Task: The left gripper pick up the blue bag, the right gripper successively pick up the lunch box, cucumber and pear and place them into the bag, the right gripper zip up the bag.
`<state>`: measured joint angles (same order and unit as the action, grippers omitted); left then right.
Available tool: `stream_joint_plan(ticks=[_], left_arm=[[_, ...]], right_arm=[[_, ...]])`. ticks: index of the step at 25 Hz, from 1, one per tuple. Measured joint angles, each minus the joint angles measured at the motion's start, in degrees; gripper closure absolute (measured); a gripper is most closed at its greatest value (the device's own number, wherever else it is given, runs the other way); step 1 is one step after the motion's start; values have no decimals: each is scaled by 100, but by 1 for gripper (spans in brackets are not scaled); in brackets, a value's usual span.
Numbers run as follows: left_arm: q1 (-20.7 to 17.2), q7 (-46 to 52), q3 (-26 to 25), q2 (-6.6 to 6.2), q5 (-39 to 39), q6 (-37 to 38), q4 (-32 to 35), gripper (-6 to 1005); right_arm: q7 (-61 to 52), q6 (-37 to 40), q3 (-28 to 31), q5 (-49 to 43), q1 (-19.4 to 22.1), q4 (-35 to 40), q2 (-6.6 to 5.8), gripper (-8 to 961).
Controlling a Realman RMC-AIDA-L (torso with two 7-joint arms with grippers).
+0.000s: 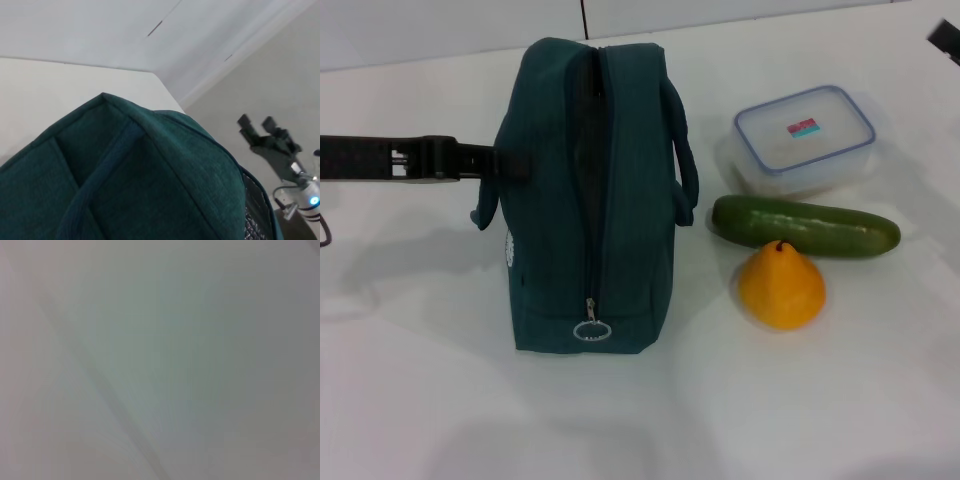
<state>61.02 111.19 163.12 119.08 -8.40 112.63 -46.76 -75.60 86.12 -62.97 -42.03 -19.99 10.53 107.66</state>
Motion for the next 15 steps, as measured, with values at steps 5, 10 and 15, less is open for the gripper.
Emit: stream_joint_plan(ticks=[5, 10, 15], left_arm=[[-18, -9, 0, 11, -15, 10, 10, 895], [-36, -30, 0, 13, -17, 12, 164, 896], [-112, -55, 0, -3, -19, 14, 215, 897]], right_arm=[[-251, -691, 188, -10, 110, -49, 131, 323], [-411, -1048, 264, -9, 111, -41, 288, 323], [-411, -1567, 580, -6, 86, -15, 507, 324]])
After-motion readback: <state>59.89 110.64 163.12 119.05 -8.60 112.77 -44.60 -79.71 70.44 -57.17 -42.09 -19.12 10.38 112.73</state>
